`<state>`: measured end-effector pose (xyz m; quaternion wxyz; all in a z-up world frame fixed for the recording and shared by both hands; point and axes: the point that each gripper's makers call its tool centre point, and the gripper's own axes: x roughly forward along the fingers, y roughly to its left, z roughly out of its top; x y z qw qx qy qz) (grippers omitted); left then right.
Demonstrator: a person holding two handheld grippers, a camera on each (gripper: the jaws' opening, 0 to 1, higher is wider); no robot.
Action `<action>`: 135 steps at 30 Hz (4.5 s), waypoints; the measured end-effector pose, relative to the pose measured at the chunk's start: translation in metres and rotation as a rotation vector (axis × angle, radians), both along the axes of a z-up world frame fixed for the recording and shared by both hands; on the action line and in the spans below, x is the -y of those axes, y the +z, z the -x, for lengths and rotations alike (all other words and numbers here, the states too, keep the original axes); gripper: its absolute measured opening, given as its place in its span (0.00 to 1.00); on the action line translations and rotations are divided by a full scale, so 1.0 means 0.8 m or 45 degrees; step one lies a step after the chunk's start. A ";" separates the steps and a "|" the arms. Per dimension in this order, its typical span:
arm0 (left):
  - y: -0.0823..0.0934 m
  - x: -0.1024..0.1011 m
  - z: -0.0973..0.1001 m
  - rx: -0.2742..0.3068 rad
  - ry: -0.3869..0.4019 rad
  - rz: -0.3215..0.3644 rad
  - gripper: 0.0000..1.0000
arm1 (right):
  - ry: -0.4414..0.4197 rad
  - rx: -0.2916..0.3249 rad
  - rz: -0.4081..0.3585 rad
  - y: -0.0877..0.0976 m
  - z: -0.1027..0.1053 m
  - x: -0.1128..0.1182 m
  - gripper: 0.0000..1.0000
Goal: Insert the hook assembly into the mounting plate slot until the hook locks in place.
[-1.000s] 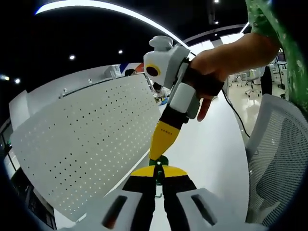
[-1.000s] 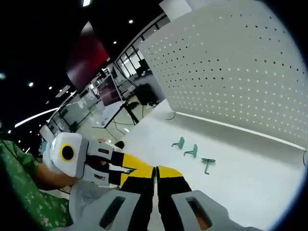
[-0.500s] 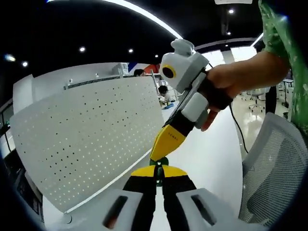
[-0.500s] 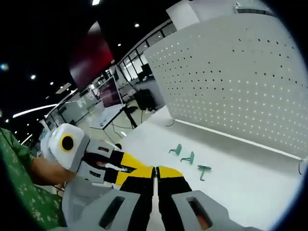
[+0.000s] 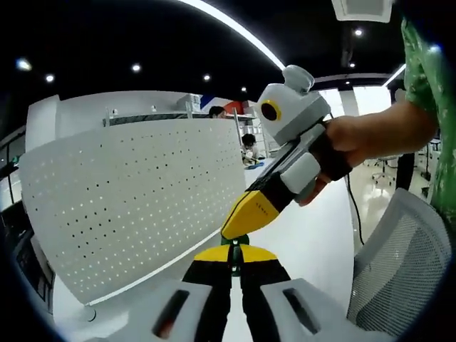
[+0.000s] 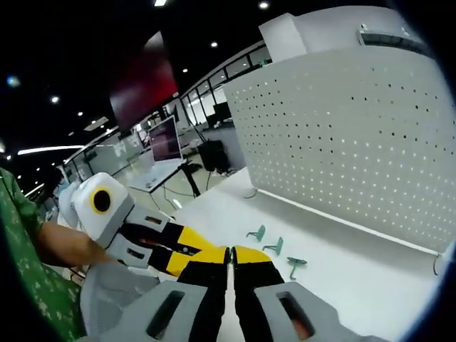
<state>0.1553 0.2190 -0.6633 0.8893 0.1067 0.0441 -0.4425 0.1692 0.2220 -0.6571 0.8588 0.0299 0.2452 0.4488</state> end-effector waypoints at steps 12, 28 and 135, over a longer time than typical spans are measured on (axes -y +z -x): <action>0.006 -0.003 -0.001 -0.004 0.013 0.022 0.02 | -0.017 0.050 -0.012 0.009 -0.004 0.001 0.04; 0.009 -0.008 -0.009 -0.013 0.050 0.046 0.02 | -0.101 0.168 -0.067 0.031 -0.019 0.017 0.15; 0.203 -0.275 -0.300 0.395 0.996 0.458 0.03 | -0.147 0.528 -0.123 0.133 0.007 0.122 0.82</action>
